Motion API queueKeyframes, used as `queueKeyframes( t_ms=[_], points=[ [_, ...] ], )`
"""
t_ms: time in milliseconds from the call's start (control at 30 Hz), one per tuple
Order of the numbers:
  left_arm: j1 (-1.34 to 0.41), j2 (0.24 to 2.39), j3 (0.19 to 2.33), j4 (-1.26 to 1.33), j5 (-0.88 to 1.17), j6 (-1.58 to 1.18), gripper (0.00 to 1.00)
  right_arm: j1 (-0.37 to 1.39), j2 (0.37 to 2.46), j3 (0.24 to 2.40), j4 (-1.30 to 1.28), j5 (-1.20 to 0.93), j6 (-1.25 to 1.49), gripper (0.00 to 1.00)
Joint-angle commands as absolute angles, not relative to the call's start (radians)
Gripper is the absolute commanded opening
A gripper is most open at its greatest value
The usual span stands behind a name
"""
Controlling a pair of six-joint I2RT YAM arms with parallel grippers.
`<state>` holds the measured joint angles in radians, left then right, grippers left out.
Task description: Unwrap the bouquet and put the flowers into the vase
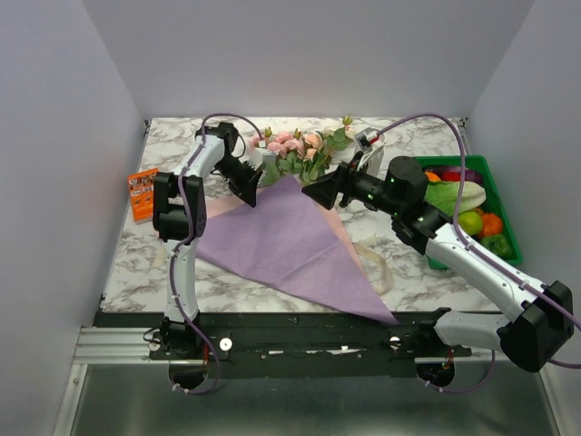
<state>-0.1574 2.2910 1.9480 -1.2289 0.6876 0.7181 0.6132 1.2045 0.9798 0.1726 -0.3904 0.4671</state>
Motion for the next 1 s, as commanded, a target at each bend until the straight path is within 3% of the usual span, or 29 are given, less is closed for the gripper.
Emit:
queueKeyframes(
  t_ms=[0, 100, 200, 233, 267, 367, 400, 733, 967],
  points=[
    [-0.163, 2.155, 1.934, -1.255, 0.687, 0.719, 0.08, 0.609, 1.204, 0.974, 0.204, -0.408, 0.465, 0.75],
    [-0.178, 2.088, 1.904, -1.243, 0.675, 0.723, 0.01, 0.607, 1.203, 0.974, 0.204, -0.400, 0.456, 0.74],
    [-0.212, 2.025, 1.832, -1.203, 0.632, 0.732, 0.02, 0.604, 1.201, 0.966, 0.196, -0.391, 0.446, 0.73],
    [-0.219, 2.005, 1.812, -1.189, 0.617, 0.736, 0.11, 0.603, 1.201, 0.965, 0.193, -0.391, 0.446, 0.73],
    [-0.225, 1.997, 1.774, -1.149, 0.588, 0.736, 0.43, 0.601, 1.198, 0.962, 0.195, -0.391, 0.446, 0.73],
    [-0.227, 2.023, 1.778, -1.141, 0.603, 0.770, 0.71, 0.601, 1.193, 0.959, 0.195, -0.400, 0.446, 0.73],
    [-0.218, 2.039, 1.790, -1.147, 0.612, 0.778, 0.75, 0.600, 1.192, 0.957, 0.193, -0.402, 0.445, 0.74],
    [-0.170, 2.239, 1.985, -1.166, 0.655, 0.824, 0.80, 0.594, 1.175, 0.936, 0.187, -0.439, 0.439, 0.75],
    [-0.186, 2.289, 2.006, -1.201, 0.666, 0.877, 0.74, 0.580, 1.195, 0.939, 0.213, -0.500, 0.460, 0.75]
  ],
)
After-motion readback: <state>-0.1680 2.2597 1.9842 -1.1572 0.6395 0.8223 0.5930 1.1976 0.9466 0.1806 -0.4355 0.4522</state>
